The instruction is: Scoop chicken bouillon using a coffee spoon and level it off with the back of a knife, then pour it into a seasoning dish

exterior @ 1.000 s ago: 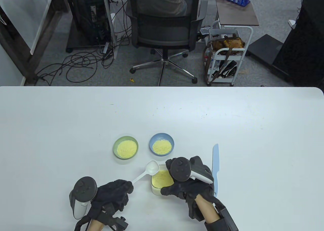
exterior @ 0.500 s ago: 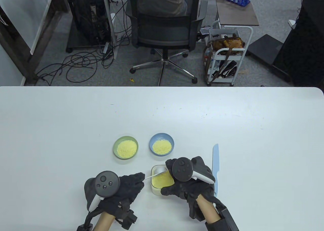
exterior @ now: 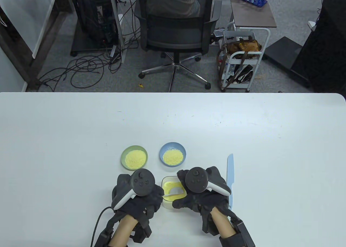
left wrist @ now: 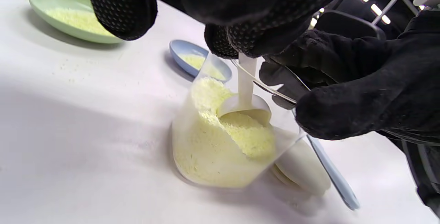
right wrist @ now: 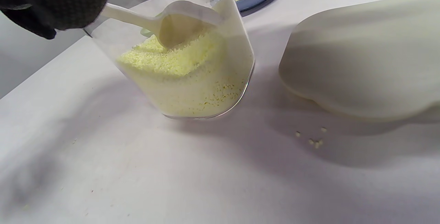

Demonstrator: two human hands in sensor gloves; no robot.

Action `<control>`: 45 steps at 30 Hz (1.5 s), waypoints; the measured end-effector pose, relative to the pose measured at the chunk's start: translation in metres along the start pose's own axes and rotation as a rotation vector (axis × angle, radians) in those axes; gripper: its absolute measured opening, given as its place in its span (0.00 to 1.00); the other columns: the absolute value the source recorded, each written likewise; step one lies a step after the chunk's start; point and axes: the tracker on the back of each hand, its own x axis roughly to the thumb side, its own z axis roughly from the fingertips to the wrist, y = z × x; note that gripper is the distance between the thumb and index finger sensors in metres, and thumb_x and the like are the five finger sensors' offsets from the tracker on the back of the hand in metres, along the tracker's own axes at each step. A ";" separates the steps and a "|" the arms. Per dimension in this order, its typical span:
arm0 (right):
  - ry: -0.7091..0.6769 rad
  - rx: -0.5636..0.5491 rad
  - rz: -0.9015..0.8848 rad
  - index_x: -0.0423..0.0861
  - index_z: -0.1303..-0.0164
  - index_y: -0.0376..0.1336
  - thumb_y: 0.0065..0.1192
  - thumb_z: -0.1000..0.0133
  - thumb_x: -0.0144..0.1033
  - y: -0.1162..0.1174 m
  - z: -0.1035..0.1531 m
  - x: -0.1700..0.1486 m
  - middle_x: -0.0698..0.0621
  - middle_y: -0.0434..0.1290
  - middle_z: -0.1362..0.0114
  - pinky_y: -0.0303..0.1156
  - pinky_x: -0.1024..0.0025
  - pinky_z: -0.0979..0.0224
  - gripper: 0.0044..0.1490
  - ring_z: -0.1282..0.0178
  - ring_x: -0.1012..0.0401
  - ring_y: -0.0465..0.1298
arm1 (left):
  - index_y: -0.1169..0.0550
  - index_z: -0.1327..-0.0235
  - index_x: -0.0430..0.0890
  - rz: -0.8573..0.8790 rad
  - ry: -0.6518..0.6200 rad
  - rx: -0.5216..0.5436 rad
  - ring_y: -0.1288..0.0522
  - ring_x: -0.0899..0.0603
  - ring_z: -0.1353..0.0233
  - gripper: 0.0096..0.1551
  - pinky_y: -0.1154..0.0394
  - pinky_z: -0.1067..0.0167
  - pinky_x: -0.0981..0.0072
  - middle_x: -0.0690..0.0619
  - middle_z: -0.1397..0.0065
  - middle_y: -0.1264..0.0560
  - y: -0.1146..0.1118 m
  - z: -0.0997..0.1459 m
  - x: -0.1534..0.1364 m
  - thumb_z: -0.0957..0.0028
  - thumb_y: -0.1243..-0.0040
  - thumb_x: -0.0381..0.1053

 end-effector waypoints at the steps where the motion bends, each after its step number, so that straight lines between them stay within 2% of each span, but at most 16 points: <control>1: 0.000 0.000 0.001 0.41 0.24 0.30 0.67 0.50 0.54 0.000 0.000 0.000 0.35 0.36 0.17 0.28 0.27 0.25 0.65 0.21 0.30 0.43 | 0.16 0.58 0.37 0.012 0.010 -0.029 0.26 0.57 0.90 0.22 0.24 0.49 0.54 0.52 0.87 0.19 0.001 -0.002 -0.001 0.61 0.24 0.46; 5: -0.003 0.001 -0.004 0.41 0.24 0.30 0.68 0.50 0.55 0.000 0.000 0.000 0.35 0.36 0.16 0.28 0.27 0.25 0.65 0.21 0.30 0.43 | 0.17 0.58 0.34 0.064 0.019 -0.093 0.25 0.58 0.91 0.22 0.24 0.50 0.55 0.52 0.87 0.18 0.002 -0.005 -0.004 0.56 0.29 0.48; 9: -0.006 0.001 -0.007 0.41 0.24 0.30 0.67 0.50 0.55 0.000 0.000 0.000 0.35 0.36 0.17 0.28 0.27 0.25 0.65 0.21 0.30 0.43 | 0.16 0.61 0.32 0.081 0.038 -0.100 0.25 0.59 0.92 0.22 0.22 0.53 0.58 0.53 0.88 0.18 0.003 -0.008 -0.007 0.54 0.32 0.49; 11: -0.005 -0.001 -0.005 0.41 0.24 0.30 0.67 0.50 0.55 0.000 0.000 0.000 0.35 0.36 0.17 0.29 0.27 0.25 0.65 0.21 0.30 0.43 | 0.14 0.67 0.29 0.107 0.063 -0.132 0.25 0.60 0.93 0.23 0.22 0.54 0.60 0.55 0.90 0.18 0.000 -0.010 -0.011 0.52 0.35 0.50; 12: -0.004 -0.001 -0.005 0.41 0.24 0.30 0.67 0.50 0.55 0.000 0.000 0.000 0.35 0.36 0.17 0.29 0.27 0.25 0.65 0.21 0.30 0.43 | 0.13 0.70 0.29 0.144 0.073 -0.186 0.25 0.61 0.93 0.23 0.21 0.55 0.61 0.56 0.90 0.18 -0.003 -0.012 -0.014 0.50 0.38 0.50; 14: -0.002 -0.002 -0.003 0.41 0.24 0.30 0.67 0.50 0.55 0.000 0.000 0.000 0.35 0.36 0.16 0.29 0.27 0.25 0.65 0.21 0.30 0.43 | 0.13 0.76 0.30 0.206 0.079 -0.224 0.25 0.62 0.93 0.24 0.20 0.58 0.63 0.57 0.90 0.18 -0.009 -0.013 -0.021 0.49 0.41 0.51; 17: 0.002 -0.001 -0.005 0.42 0.24 0.30 0.67 0.50 0.55 -0.001 0.000 0.000 0.35 0.36 0.16 0.29 0.27 0.25 0.65 0.21 0.30 0.43 | 0.14 0.76 0.32 0.342 0.060 -0.280 0.24 0.63 0.92 0.24 0.20 0.58 0.64 0.58 0.89 0.18 -0.018 -0.011 -0.034 0.47 0.45 0.52; 23: 0.011 0.003 -0.011 0.42 0.24 0.30 0.68 0.51 0.55 -0.001 0.001 -0.001 0.35 0.36 0.16 0.29 0.27 0.25 0.66 0.21 0.30 0.43 | 0.15 0.72 0.31 0.530 0.027 -0.214 0.24 0.63 0.92 0.24 0.20 0.59 0.65 0.58 0.88 0.17 -0.025 0.001 -0.057 0.47 0.45 0.53; 28: 0.017 0.004 -0.011 0.42 0.24 0.30 0.67 0.51 0.56 -0.001 0.001 -0.001 0.35 0.36 0.16 0.29 0.27 0.25 0.66 0.21 0.30 0.43 | 0.16 0.70 0.30 0.703 -0.032 -0.256 0.23 0.62 0.91 0.25 0.20 0.58 0.64 0.57 0.86 0.17 -0.032 0.012 -0.076 0.45 0.45 0.53; 35: 0.030 0.011 -0.006 0.43 0.24 0.30 0.67 0.51 0.56 -0.001 0.001 -0.001 0.35 0.36 0.16 0.29 0.27 0.25 0.65 0.21 0.30 0.43 | 0.16 0.67 0.30 0.820 -0.086 -0.201 0.23 0.62 0.90 0.25 0.21 0.57 0.64 0.57 0.85 0.17 -0.042 0.019 -0.093 0.45 0.46 0.53; 38: 0.027 0.047 0.034 0.46 0.26 0.24 0.64 0.48 0.57 0.000 0.008 -0.003 0.36 0.26 0.18 0.27 0.28 0.25 0.66 0.21 0.31 0.40 | 0.17 0.66 0.30 0.851 -0.108 -0.219 0.23 0.62 0.90 0.25 0.21 0.56 0.63 0.56 0.85 0.17 -0.043 0.019 -0.095 0.45 0.46 0.53; 42: 0.009 -0.022 -0.001 0.46 0.27 0.23 0.61 0.48 0.59 -0.011 0.031 -0.017 0.35 0.24 0.19 0.27 0.28 0.26 0.65 0.21 0.31 0.40 | 0.16 0.66 0.30 0.847 -0.123 -0.219 0.23 0.62 0.90 0.25 0.21 0.56 0.63 0.56 0.85 0.17 -0.044 0.020 -0.092 0.45 0.45 0.53; 44: 0.094 -0.110 -0.028 0.46 0.26 0.24 0.59 0.45 0.56 -0.022 0.046 -0.033 0.36 0.26 0.18 0.27 0.28 0.25 0.61 0.21 0.31 0.41 | 0.16 0.66 0.30 0.840 -0.123 -0.218 0.23 0.62 0.90 0.25 0.21 0.56 0.64 0.56 0.85 0.17 -0.044 0.020 -0.092 0.45 0.46 0.53; 45: 0.180 -0.201 -0.035 0.45 0.25 0.27 0.58 0.44 0.53 -0.029 0.056 -0.046 0.37 0.31 0.17 0.28 0.28 0.25 0.57 0.21 0.31 0.42 | 0.16 0.66 0.30 0.839 -0.124 -0.216 0.23 0.62 0.90 0.25 0.21 0.56 0.64 0.56 0.85 0.17 -0.044 0.020 -0.093 0.45 0.46 0.53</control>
